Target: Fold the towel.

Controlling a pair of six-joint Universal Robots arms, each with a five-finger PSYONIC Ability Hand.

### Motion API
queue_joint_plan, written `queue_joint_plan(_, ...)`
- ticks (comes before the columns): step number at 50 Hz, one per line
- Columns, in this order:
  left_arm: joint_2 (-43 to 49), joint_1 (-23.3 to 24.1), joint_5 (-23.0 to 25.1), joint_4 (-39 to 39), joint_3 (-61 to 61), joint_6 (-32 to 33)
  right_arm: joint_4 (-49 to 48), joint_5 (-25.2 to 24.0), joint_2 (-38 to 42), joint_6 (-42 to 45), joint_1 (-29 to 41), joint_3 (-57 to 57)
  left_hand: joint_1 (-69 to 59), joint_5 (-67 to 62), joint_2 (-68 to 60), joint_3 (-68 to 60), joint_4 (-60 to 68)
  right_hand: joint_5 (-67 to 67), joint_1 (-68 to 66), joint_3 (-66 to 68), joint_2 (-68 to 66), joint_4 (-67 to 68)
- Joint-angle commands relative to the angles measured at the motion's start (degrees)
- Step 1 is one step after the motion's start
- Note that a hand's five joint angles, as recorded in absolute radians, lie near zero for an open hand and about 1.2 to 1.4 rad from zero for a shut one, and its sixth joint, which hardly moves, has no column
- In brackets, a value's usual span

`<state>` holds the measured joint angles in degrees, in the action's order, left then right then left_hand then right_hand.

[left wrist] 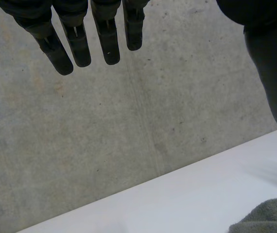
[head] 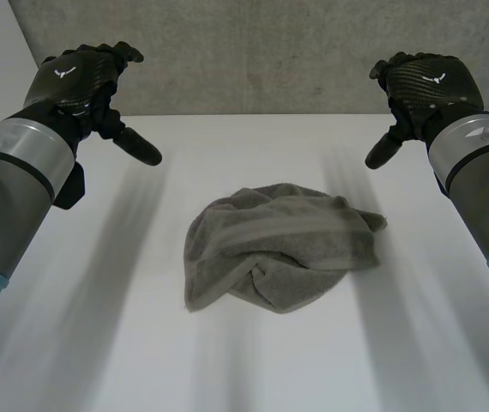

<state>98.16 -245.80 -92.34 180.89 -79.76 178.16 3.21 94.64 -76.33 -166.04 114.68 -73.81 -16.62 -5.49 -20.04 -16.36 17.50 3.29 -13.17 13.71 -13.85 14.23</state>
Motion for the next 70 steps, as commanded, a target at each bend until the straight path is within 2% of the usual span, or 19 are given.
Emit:
queue_joint_plan(1,1.7,0.5,-1.8,-1.1,1.6,0.1,-0.1,-0.1,-0.1,-0.7,0.0,0.2,2.4,1.2,5.8,2.1,-3.2,-3.3,3.2,-3.7,3.8,-4.2)
queue_joint_plan(17,4.0,0.6,-1.3,-0.2,0.2,2.6,0.5,-1.4,1.4,1.5,0.2,0.5,2.7,1.6,6.1,2.4,-3.6,-3.3,3.2,-3.7,3.8,-4.2)
queue_joint_plan(26,12.8,4.8,-0.5,3.6,-0.2,2.7,5.4,-3.5,8.2,12.2,0.0,1.2,2.5,1.4,6.0,2.3,-3.4,-3.3,3.2,-3.7,3.8,-4.2)
queue_joint_plan(34,24.0,8.9,8.4,8.6,2.4,4.0,2.7,-3.4,11.4,12.1,-4.1,-4.3,1.5,0.4,4.9,1.3,-2.4,-3.3,3.2,-3.7,3.8,-4.2)
queue_joint_plan(36,28.3,11.6,11.3,9.7,5.1,7.2,0.7,-3.6,11.3,12.1,-4.6,-6.4,1.2,0.1,4.6,0.9,-2.1,-3.3,3.2,-3.7,3.8,-4.2)
queue_joint_plan(42,35.7,13.9,11.1,11.6,11.1,12.6,-7.9,-3.7,10.3,11.9,-6.3,-14.7,0.0,-1.1,3.4,-0.3,-0.9,-3.3,3.2,-3.7,3.8,-4.2)
queue_joint_plan(45,39.9,14.3,11.0,11.2,15.0,15.0,-10.3,-3.8,9.5,12.1,-6.9,-16.5,-8.1,-9.2,-4.6,-8.3,7.2,-3.3,3.2,-3.7,3.8,-4.2)
queue_joint_plan(47,41.7,14.4,11.1,11.2,16.9,15.4,-10.8,-3.9,9.4,12.1,-7.1,-17.2,-43.2,-44.3,-39.8,-43.4,42.3,-3.3,3.2,-3.7,3.8,-4.2)
queue_joint_plan(48,41.7,14.4,11.1,11.2,16.9,15.4,-11.2,-3.9,9.5,12.1,-7.1,-17.6,-43.4,-44.5,-40.0,-43.6,42.5,-3.3,3.2,-3.7,3.8,-4.2)
queue_joint_plan(49,41.6,14.4,11.0,11.3,17.1,15.1,-11.2,-3.9,9.5,12.1,-7.1,-17.6,-63.2,-64.3,-59.8,-63.4,62.3,-3.3,3.2,-3.7,3.8,-4.2)
queue_joint_plan(53,39.7,14.4,9.1,11.9,16.1,13.8,-11.6,-3.7,10.8,12.8,-7.0,-18.1,-63.4,-64.5,-60.0,-63.6,62.5,-3.3,3.2,-3.7,3.8,-4.2)
queue_joint_plan(58,28.7,10.3,0.2,16.2,7.4,6.3,-11.6,-3.7,11.6,12.9,-7.2,-18.0,-63.4,-64.5,-60.0,-63.6,62.5,-3.3,3.2,-3.7,3.8,-4.2)
queue_joint_plan(60,28.7,10.3,0.1,16.3,7.3,6.2,-11.5,-3.8,11.4,12.8,-7.1,-17.8,-63.4,-64.5,-60.0,-63.6,62.5,-3.3,3.2,-3.7,3.8,-4.2)
queue_joint_plan(61,24.7,7.4,-0.9,18.1,3.3,4.6,-11.5,-3.8,11.4,12.8,-7.1,-17.8,-63.4,-64.5,-60.0,-63.6,62.5,-3.3,3.2,-3.7,3.8,-4.2)
queue_joint_plan(62,19.7,3.5,-0.8,19.9,-2.0,3.2,-11.5,-3.8,11.1,12.8,-7.0,-17.8,-63.4,-64.5,-60.0,-63.6,62.5,-3.3,3.2,-3.7,3.8,-4.2)
queue_joint_plan(63,19.7,3.5,-0.8,19.9,-2.1,3.2,-11.5,-3.9,11.1,12.8,-7.0,-17.8,-63.4,-64.5,-60.0,-63.6,62.5,-3.3,3.2,-3.7,3.8,-4.2)
queue_joint_plan(65,14.3,-2.0,0.0,21.8,-10.0,2.7,-11.3,-4.0,10.8,12.8,-6.8,-17.5,-63.4,-64.5,-60.0,-63.6,62.5,-3.3,3.2,-3.7,3.8,-4.2)
queue_joint_plan(68,12.0,-4.6,1.5,22.5,-13.6,2.7,-10.9,-4.9,10.6,12.8,-6.3,-17.3,-63.4,-64.5,-60.0,-63.6,62.5,-3.3,3.2,-3.7,3.8,-4.2)
queue_joint_plan(70,8.7,-9.7,5.8,23.4,-20.1,2.7,-10.7,-5.7,10.6,12.8,-6.2,-17.3,-63.4,-64.5,-60.0,-63.6,62.5,-3.3,3.2,-3.7,3.8,-4.2)
